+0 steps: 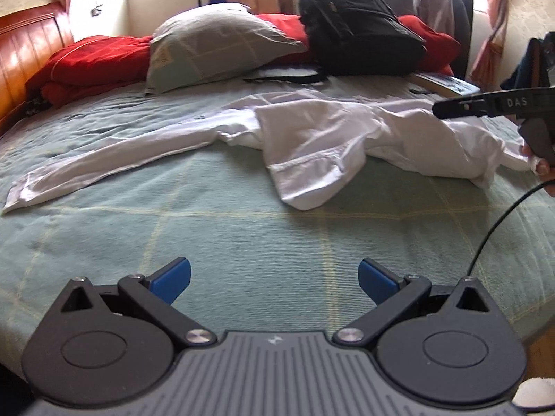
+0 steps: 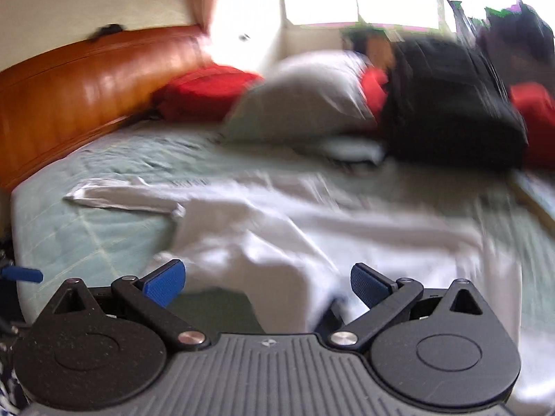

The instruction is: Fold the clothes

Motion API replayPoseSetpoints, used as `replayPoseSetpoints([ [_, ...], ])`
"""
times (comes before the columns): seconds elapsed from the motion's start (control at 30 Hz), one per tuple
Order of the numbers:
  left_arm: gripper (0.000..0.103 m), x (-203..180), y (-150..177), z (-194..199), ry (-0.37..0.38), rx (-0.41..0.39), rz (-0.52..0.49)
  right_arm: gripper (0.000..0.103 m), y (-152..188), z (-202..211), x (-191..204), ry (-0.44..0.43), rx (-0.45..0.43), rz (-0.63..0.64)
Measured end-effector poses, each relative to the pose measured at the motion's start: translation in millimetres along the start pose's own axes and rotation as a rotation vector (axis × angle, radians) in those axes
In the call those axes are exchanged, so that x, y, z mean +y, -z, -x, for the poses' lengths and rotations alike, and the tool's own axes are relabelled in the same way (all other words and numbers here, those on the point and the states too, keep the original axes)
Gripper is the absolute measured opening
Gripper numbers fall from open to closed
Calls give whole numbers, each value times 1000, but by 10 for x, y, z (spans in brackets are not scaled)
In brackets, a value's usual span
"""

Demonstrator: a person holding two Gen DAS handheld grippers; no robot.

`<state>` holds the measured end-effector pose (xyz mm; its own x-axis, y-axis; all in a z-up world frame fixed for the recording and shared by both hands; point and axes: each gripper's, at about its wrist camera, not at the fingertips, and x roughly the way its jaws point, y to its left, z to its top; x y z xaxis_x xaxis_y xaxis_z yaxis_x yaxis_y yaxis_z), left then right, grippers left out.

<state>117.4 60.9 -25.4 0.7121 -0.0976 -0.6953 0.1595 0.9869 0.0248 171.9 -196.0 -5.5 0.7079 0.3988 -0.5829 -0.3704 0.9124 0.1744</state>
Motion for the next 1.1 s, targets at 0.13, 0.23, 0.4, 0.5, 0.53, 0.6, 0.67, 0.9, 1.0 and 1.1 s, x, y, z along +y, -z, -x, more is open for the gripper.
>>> replayPoseSetpoints([
  [0.13,102,-84,22,-50,14,19,-11,103,230,99,-183,38,69,-60],
  [0.23,102,-153,20,-62,26,22,-18,103,443,413,-219,62,34,-103],
  [0.4,102,-280,15,-78,47,26,-36,103,813,669,-255,85,-5,-135],
  [0.5,102,-386,17,-49,53,23,-67,103,911,435,-257,138,4,-58],
  [0.53,102,-408,24,-26,51,20,-74,103,923,346,-260,152,2,-32],
  [0.6,102,-417,41,19,46,16,-75,103,873,152,-266,172,-6,15],
  [0.67,102,-405,55,54,38,14,-65,103,786,5,-289,149,-13,33],
  [0.9,102,-356,55,90,2,14,-35,103,577,-35,-309,-10,39,-84],
  [1.0,102,-386,40,96,9,9,-46,103,615,167,-316,-182,29,-184],
  [1.1,102,-445,39,107,19,7,-66,103,654,301,-275,-266,-11,-201],
])
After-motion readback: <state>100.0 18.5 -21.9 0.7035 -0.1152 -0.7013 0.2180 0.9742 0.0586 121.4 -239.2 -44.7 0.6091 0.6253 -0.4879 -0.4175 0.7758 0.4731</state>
